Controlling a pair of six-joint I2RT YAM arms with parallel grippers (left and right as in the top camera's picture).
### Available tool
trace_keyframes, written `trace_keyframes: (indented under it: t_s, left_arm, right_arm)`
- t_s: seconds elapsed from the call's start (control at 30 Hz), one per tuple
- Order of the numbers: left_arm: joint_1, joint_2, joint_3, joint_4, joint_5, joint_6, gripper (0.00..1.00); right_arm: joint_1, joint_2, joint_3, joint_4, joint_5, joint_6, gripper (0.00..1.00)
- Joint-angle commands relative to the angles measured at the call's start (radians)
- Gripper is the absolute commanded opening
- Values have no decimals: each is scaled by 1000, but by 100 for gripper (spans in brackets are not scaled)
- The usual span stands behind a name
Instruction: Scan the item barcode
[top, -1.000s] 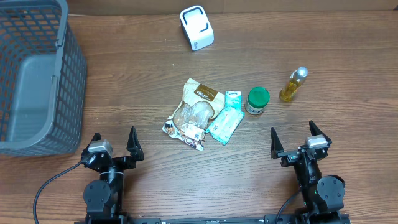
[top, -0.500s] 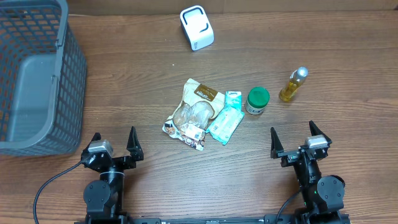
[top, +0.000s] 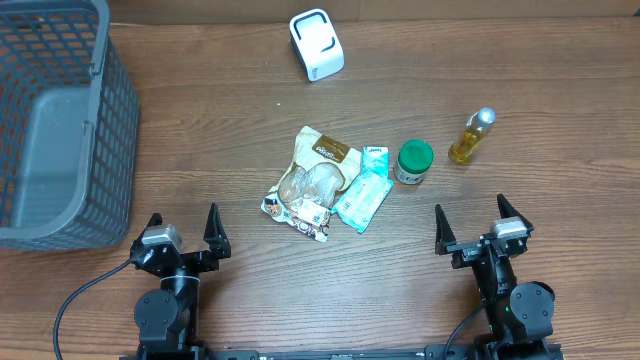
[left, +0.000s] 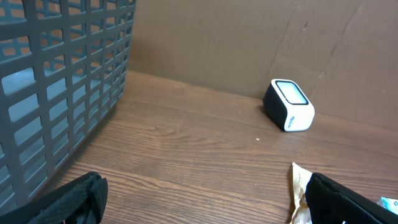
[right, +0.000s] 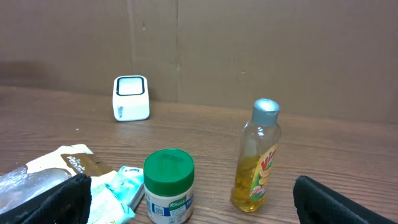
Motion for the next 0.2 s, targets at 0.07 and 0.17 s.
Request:
trace_keyframes:
  t_s: [0.07, 0.17]
  left_arm:
    - [6, -11, -3, 1, 8, 23, 100]
    - [6, -11, -3, 1, 8, 23, 100]
  right_arm:
    - [-7, -7, -11, 2, 10, -5, 100]
    - [-7, -7, -11, 2, 10, -5, 100]
